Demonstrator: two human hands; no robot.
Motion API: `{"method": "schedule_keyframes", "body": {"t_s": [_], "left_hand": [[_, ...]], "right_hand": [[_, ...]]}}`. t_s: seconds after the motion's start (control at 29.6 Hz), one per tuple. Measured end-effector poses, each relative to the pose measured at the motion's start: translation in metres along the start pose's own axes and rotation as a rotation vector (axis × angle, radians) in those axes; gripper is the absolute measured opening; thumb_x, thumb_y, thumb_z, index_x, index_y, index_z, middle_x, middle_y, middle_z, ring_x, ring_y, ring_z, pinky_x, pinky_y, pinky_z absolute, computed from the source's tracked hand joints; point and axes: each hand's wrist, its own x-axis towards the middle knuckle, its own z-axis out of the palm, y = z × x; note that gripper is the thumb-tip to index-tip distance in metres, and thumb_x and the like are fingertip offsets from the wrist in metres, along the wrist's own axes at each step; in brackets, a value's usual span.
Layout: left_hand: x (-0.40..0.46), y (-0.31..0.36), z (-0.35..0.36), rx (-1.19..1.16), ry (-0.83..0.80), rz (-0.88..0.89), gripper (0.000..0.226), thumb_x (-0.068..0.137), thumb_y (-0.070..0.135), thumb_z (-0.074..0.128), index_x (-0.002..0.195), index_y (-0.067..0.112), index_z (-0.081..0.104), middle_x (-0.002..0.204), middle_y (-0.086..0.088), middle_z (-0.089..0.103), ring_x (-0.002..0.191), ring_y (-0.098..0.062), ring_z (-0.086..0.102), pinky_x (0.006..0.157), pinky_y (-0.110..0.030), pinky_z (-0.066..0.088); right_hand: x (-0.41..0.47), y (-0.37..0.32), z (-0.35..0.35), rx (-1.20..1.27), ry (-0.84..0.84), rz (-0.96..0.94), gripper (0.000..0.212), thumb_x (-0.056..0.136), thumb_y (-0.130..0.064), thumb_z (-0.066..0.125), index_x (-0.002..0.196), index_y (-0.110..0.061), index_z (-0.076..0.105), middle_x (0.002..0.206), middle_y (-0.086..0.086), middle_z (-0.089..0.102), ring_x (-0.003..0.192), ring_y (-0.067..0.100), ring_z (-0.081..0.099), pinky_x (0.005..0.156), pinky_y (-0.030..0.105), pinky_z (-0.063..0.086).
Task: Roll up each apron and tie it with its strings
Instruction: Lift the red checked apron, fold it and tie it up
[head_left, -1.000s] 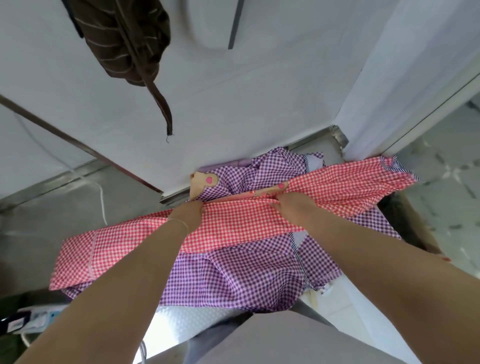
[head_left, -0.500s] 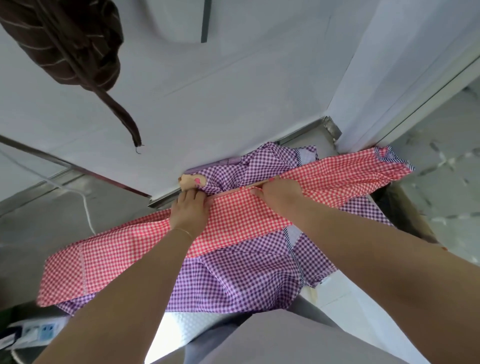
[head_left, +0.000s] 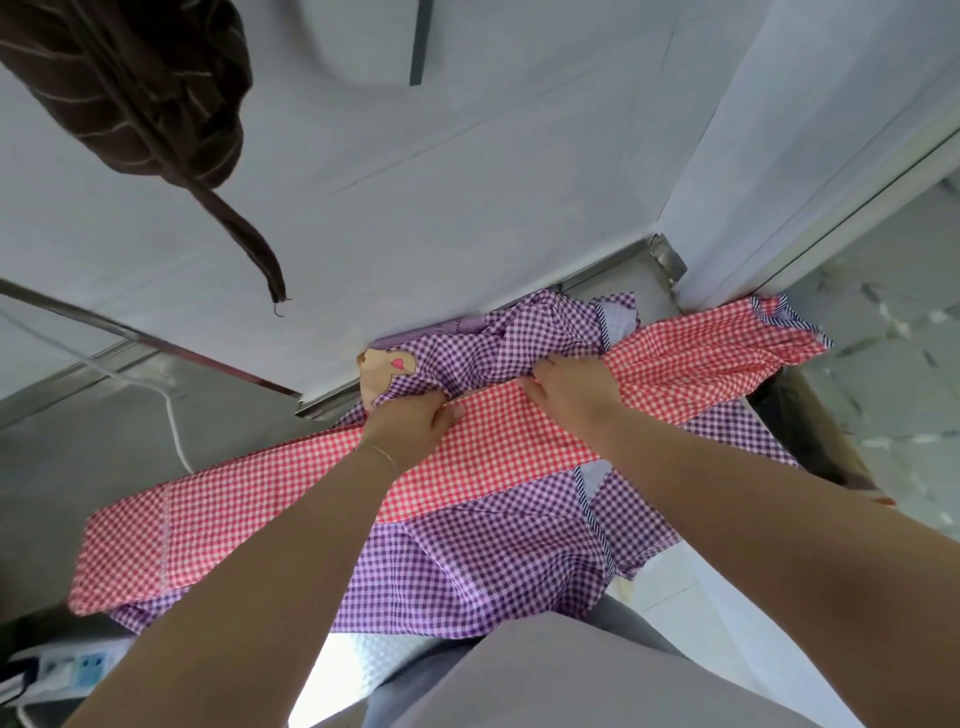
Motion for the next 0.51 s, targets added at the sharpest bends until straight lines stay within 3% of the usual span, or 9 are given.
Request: {"method": "schedule_keyframes", "body": {"t_s": [0.14, 0.24, 0.3, 0.41, 0.47, 0.51], "left_hand": [[-0.011, 0.012, 0.006, -0.016, -0.068, 0.03, 0.046, 0.099, 0.056, 0.024, 0.094, 0.022, 0.054, 0.079, 0.003, 0.06, 0.075, -0.018, 0.06, 0.076, -0.034, 0.053], [-0.018, 0.018, 0.014, 0.002, -0.064, 0.015, 0.047, 0.1, 0.052, 0.02, 0.102, 0.02, 0.054, 0.084, -0.002, 0.063, 0.079, -0.021, 0.062, 0.078, -0.037, 0.054], [-0.022, 0.019, 0.021, 0.033, -0.049, -0.02, 0.044, 0.102, 0.047, 0.021, 0.108, 0.019, 0.054, 0.089, -0.004, 0.065, 0.081, -0.024, 0.063, 0.078, -0.039, 0.055], [-0.025, 0.022, 0.032, 0.056, -0.014, -0.065, 0.04, 0.104, 0.042, 0.025, 0.111, 0.017, 0.056, 0.092, -0.004, 0.066, 0.082, -0.025, 0.065, 0.075, -0.04, 0.057], [-0.023, 0.024, 0.034, 0.025, -0.017, -0.095, 0.035, 0.103, 0.039, 0.029, 0.11, 0.019, 0.058, 0.094, -0.003, 0.066, 0.084, -0.024, 0.065, 0.076, -0.04, 0.057], [-0.022, 0.024, 0.035, 0.017, -0.025, -0.097, 0.031, 0.103, 0.036, 0.033, 0.11, 0.021, 0.058, 0.096, -0.002, 0.066, 0.086, -0.024, 0.065, 0.077, -0.04, 0.057]], "right_hand": [[-0.012, 0.009, -0.003, 0.018, -0.088, 0.003, 0.044, 0.101, -0.049, 0.031, 0.102, -0.013, 0.055, 0.072, -0.006, 0.049, 0.068, 0.015, 0.055, 0.07, 0.029, 0.051], [-0.02, 0.015, -0.003, -0.006, -0.162, 0.056, 0.044, 0.1, -0.052, 0.03, 0.108, -0.013, 0.048, 0.071, -0.003, 0.053, 0.078, 0.022, 0.063, 0.093, 0.046, 0.047], [-0.025, 0.013, -0.001, -0.018, -0.149, 0.121, 0.043, 0.099, -0.051, 0.032, 0.112, -0.013, 0.046, 0.076, -0.001, 0.06, 0.086, 0.026, 0.066, 0.101, 0.053, 0.042], [-0.032, 0.0, 0.016, -0.083, 0.143, 0.088, 0.024, 0.095, -0.03, 0.056, 0.113, -0.014, 0.055, 0.103, 0.007, 0.063, 0.101, 0.028, 0.059, 0.1, 0.048, 0.043], [-0.042, -0.021, 0.032, 0.028, 0.351, -0.046, 0.032, 0.081, -0.008, 0.069, 0.112, -0.012, 0.06, 0.109, 0.009, 0.061, 0.105, 0.028, 0.056, 0.096, 0.046, 0.047], [-0.05, -0.038, 0.043, 0.109, 0.367, -0.148, 0.038, 0.08, -0.003, 0.067, 0.116, -0.009, 0.06, 0.116, 0.01, 0.061, 0.111, 0.028, 0.055, 0.099, 0.045, 0.046]]}}
